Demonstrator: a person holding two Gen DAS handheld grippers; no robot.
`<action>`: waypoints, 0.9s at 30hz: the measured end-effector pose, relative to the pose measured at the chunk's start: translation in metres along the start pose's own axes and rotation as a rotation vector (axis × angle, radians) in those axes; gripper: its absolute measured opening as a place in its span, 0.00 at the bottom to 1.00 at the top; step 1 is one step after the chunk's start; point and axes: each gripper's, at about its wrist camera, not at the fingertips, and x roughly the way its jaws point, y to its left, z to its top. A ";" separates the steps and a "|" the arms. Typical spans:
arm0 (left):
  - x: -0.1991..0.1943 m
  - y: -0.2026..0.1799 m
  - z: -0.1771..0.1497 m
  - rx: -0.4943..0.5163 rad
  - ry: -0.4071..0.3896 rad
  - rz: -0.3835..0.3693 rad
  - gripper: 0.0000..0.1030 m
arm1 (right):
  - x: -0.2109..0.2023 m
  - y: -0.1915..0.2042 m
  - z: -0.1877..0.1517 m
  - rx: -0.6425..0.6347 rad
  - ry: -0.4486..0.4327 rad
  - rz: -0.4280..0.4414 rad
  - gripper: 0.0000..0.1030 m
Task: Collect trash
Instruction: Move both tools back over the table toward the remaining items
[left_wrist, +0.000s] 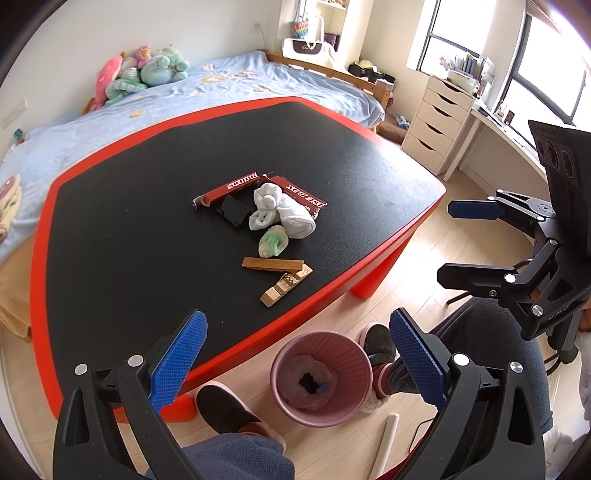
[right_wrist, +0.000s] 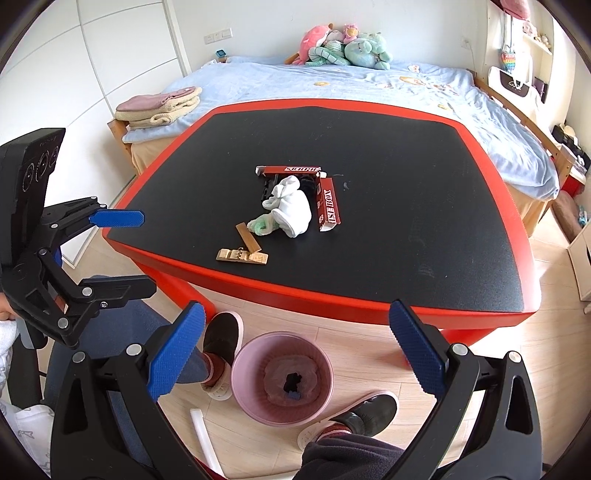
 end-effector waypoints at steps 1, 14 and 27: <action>0.003 0.001 0.003 0.001 0.003 -0.004 0.92 | 0.003 -0.002 0.004 -0.001 0.001 0.000 0.95; 0.052 0.025 0.032 0.003 0.066 -0.057 0.92 | 0.050 -0.028 0.038 0.004 0.038 -0.007 0.95; 0.096 0.035 0.034 -0.001 0.134 -0.078 0.92 | 0.091 -0.043 0.044 0.018 0.086 0.002 0.95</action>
